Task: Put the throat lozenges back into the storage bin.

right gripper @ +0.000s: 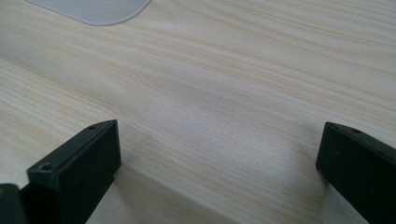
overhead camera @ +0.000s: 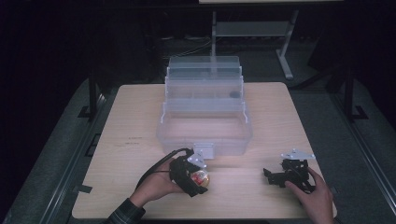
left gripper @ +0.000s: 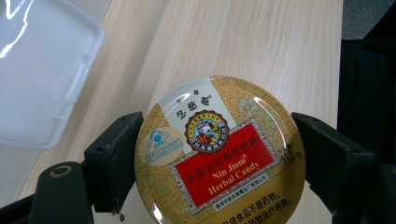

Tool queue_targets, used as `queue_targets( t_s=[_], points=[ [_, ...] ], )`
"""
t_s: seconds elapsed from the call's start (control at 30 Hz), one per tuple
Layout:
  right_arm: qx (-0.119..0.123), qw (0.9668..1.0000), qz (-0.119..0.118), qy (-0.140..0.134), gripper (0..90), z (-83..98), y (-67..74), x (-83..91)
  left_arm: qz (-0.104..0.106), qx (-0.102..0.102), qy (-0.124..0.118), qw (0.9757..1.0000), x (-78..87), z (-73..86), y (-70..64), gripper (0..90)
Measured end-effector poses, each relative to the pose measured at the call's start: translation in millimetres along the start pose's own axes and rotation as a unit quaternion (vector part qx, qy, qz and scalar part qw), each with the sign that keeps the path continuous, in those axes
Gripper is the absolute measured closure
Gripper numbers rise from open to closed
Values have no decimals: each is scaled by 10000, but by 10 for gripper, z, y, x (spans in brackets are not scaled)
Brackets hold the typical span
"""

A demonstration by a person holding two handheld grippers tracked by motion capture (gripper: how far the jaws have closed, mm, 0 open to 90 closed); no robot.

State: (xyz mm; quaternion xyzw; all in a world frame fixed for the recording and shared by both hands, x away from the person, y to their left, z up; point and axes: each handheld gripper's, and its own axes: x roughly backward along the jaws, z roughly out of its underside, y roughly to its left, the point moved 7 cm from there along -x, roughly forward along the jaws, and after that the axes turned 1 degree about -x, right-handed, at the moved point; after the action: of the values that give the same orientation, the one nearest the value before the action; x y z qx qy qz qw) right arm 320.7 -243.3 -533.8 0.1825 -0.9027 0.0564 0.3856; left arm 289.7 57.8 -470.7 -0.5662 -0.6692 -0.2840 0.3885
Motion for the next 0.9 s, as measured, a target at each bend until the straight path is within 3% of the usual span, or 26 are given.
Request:
queue_targets(
  t_s=[0.9],
  points=[
    [1, 10000, 0, 1, 0, 0, 0, 0, -49, 53, -142, 9999, 266, -183, 126, 195]
  ],
)
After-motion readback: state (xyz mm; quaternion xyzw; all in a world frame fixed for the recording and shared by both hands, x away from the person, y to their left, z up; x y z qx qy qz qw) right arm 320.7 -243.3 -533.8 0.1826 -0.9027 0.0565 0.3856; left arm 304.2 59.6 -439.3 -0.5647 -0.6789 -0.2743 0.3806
